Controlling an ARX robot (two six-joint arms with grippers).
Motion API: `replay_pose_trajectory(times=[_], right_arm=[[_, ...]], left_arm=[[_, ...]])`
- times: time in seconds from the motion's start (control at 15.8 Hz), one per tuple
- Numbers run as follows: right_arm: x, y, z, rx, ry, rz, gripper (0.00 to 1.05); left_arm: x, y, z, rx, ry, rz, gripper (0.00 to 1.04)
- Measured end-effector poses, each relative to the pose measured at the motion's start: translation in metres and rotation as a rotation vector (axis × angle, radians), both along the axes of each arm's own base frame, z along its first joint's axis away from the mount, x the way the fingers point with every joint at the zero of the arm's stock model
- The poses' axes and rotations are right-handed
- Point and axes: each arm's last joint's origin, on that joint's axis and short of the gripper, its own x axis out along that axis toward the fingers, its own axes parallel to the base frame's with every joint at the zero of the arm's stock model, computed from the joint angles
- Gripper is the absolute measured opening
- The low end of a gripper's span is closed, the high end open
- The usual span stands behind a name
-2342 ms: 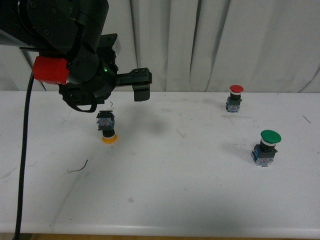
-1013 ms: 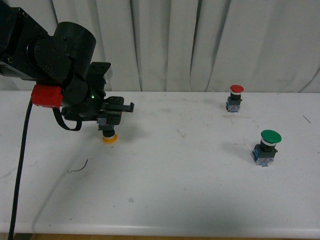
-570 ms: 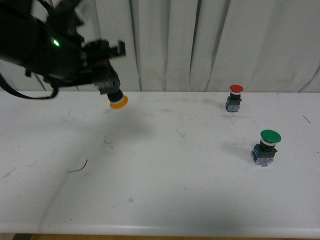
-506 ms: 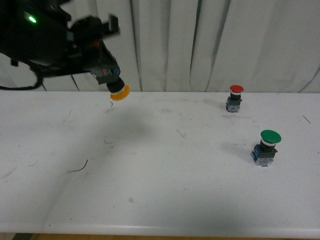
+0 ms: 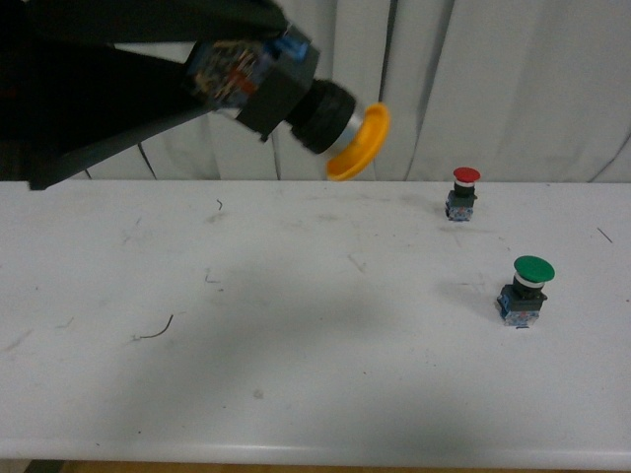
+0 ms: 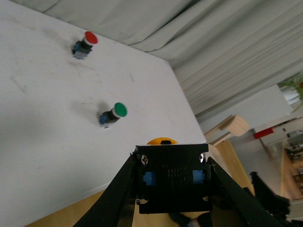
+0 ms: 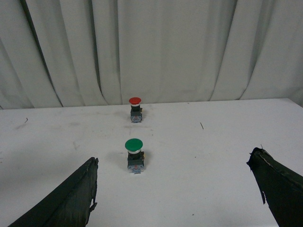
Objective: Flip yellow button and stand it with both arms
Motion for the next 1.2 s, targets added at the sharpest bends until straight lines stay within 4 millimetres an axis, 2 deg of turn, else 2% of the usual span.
replay_pose_trajectory(times=[0.06,0.13,0.38,0.57,0.89,1.01,1.08,1.14,1.2], right_arm=[[0.0,0.0,0.0,0.0,0.0,0.0,0.98],[0.0,0.0,0.0,0.0,0.0,0.0,0.98],[0.0,0.0,0.0,0.0,0.0,0.0,0.98],[0.0,0.0,0.0,0.0,0.0,0.0,0.98],[0.0,0.0,0.0,0.0,0.0,0.0,0.98],[0.0,0.001,0.007,0.045,-0.077,-0.045,0.98],[0.006,0.0,0.016,0.106,-0.129,-0.043,0.98],[0.044,-0.012,0.052,0.185,-0.241,0.034,0.98],[0.102,-0.008,0.093,0.303,-0.343,0.229,0.98]], left_arm=[[0.002,-0.016,-0.001,-0.07,0.015,-0.022,0.36],[0.006,-0.022,-0.007,-0.103,0.043,-0.029,0.36],[0.022,-0.038,-0.018,-0.194,0.085,-0.006,0.36],[0.033,-0.046,-0.018,-0.272,0.086,0.025,0.36],[0.032,-0.048,-0.012,-0.318,0.05,0.022,0.36],[0.032,-0.048,-0.011,-0.32,0.048,0.028,0.36],[0.032,-0.049,-0.011,-0.321,0.046,0.035,0.36],[0.028,-0.055,-0.011,-0.322,0.045,0.019,0.36],[0.028,-0.057,-0.012,-0.324,0.042,0.024,0.36]])
